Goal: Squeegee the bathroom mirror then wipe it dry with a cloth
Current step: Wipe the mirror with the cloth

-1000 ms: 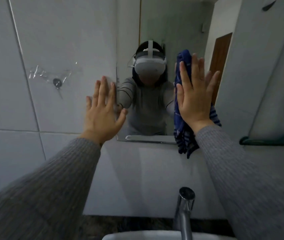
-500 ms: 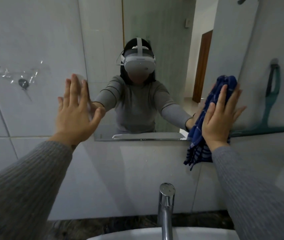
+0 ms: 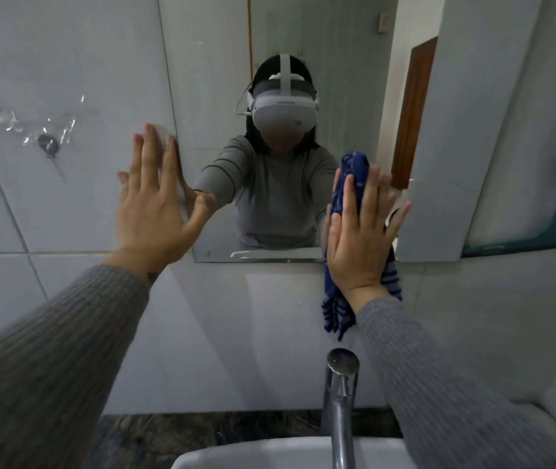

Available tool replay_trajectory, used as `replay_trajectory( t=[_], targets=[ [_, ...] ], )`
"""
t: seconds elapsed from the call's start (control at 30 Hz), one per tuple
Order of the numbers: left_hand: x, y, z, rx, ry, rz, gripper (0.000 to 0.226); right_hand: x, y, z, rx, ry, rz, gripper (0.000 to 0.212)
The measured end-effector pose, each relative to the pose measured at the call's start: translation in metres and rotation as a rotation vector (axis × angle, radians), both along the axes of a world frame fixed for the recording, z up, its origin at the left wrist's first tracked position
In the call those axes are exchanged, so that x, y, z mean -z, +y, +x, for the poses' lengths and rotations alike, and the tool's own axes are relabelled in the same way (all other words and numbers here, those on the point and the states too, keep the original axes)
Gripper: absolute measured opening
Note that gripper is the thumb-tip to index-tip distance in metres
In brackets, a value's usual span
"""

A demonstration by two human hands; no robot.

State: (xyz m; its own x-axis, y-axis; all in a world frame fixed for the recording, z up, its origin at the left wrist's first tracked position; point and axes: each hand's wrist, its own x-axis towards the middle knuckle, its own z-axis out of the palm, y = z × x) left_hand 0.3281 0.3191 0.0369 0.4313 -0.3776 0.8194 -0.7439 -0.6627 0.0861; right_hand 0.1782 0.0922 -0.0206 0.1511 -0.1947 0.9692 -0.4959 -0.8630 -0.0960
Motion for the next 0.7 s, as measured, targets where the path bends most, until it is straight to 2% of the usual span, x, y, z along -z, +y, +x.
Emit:
replay_trajectory(
  t=[0.17, 0.3, 0.43, 0.7],
  targets=[
    [-0.002, 0.005, 0.002, 0.026, -0.013, 0.002, 0.085, -0.003, 0.036, 0.030, -0.083, 0.099, -0.113, 0.060],
    [-0.001, 0.012, 0.005, 0.026, -0.027, 0.015, 0.077, -0.004, 0.065, 0.050, -0.143, 0.185, -0.195, 0.057],
    [-0.001, 0.020, 0.008, 0.111, -0.035, -0.002, 0.067, 0.002, 0.084, 0.066, -0.209, 0.300, -0.337, 0.051],
    [0.025, 0.030, 0.006, 0.195, 0.040, -0.081, 0.058, 0.017, 0.085, 0.072, -0.247, 0.512, -0.610, 0.054]
  ],
)
